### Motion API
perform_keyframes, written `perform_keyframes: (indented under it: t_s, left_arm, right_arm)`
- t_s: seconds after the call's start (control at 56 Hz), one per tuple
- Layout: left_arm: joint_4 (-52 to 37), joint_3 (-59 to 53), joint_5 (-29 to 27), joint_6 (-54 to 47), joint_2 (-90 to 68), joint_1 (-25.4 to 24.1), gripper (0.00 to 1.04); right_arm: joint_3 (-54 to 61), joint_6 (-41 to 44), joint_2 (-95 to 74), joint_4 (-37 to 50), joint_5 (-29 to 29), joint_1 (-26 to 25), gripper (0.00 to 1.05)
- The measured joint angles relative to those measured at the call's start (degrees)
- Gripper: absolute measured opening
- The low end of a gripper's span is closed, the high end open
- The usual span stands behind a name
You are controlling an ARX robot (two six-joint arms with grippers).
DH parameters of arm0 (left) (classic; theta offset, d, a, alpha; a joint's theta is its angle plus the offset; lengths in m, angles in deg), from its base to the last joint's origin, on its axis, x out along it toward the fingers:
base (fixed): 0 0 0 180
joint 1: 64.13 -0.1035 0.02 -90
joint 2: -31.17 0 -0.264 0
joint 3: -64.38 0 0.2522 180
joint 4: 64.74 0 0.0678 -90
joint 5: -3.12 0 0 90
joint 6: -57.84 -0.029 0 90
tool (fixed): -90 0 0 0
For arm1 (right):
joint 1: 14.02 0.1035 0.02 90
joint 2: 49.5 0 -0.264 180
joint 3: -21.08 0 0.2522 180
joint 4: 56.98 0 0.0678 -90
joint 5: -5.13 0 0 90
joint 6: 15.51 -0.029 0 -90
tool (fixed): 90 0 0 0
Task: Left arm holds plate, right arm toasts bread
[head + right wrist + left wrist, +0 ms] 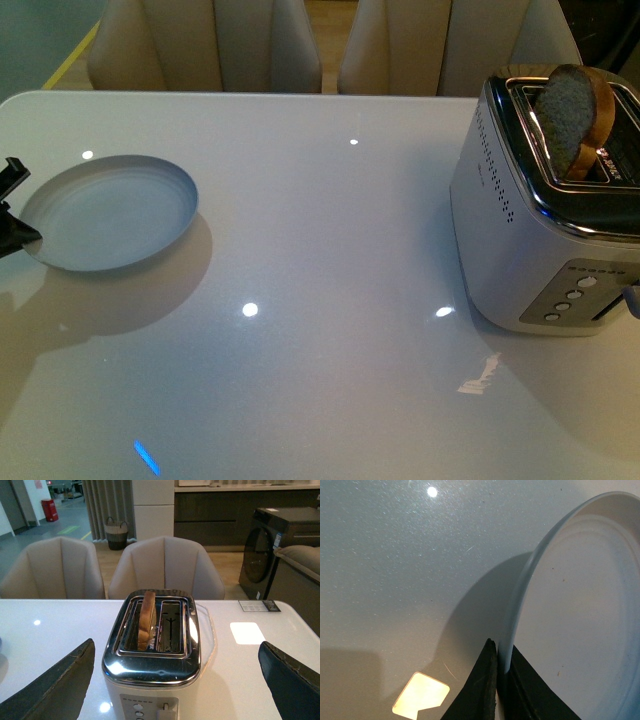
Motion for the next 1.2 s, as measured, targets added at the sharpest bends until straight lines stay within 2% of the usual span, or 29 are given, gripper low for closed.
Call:
perform_keyframes:
  t_s: [0.268,0.768,0.911,1.001,1.197]
  left_arm:
    - [-2.38,0.04,-1.14,-0.04,-3.61,0.79,0.03]
    - [-5.03,0.04,0.13,1.60,-6.34,1.66,0.03]
    - [-6.27,-0.13,0.24,2.03,-6.36,1.62,0.22]
    - [-8.35,-0.20,0.13,3.34,-6.34,1.22,0.42]
    - [-9.20,-1.42,0.20,3.87,-3.76,0.33,0.72]
  right_arm:
    - [0.00,0.00,0.00,0.00,0.02,0.00,0.96]
    - [0.00,0.00,0.00,0.00,0.02,0.00,0.96]
    - [0.00,0.00,0.00,0.00,0.02,0.00,0.96]
    - [0.00,0.00,0.00,0.00,0.02,0.00,0.96]
    - [0.00,0.00,0.00,0.00,0.02,0.00,0.96]
